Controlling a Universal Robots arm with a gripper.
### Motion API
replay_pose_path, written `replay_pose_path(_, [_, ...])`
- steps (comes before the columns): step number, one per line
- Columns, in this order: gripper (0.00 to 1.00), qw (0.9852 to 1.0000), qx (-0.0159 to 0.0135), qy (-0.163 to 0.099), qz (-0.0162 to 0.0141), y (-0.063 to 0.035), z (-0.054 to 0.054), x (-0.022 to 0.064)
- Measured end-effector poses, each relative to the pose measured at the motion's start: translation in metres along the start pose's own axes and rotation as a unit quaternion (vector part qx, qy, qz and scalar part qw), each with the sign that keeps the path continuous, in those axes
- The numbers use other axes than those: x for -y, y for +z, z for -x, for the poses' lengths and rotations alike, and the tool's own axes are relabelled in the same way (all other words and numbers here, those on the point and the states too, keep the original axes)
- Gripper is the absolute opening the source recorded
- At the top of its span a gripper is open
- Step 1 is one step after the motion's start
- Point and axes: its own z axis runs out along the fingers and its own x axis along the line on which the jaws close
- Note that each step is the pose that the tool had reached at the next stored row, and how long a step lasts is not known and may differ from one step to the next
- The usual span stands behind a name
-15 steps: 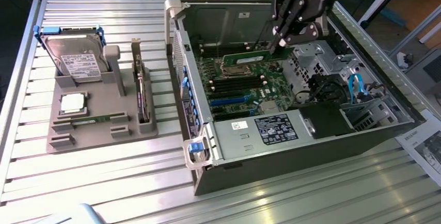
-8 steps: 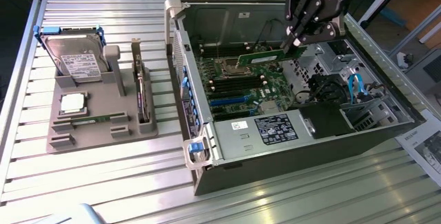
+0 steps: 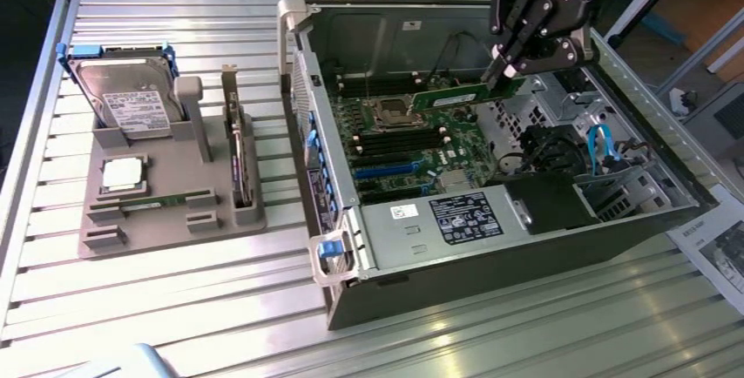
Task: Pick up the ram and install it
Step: 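Pick up the ram and move it above insertion slot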
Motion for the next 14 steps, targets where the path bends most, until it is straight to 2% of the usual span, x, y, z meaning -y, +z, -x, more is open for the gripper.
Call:
replay_pose_path(3, [0.12, 1.0, 0.0, 0.0, 0.0, 0.0, 0.0, 0.0])
replay_pose_path(8, [0.12, 1.0, -0.0026, 0.0, -0.0004, 0.0008, 0.0, 0.0])
replay_pose_path(14, [0.12, 1.0, -0.0027, 0.0, -0.0004, 0.0009, 0.0004, 0.0001])
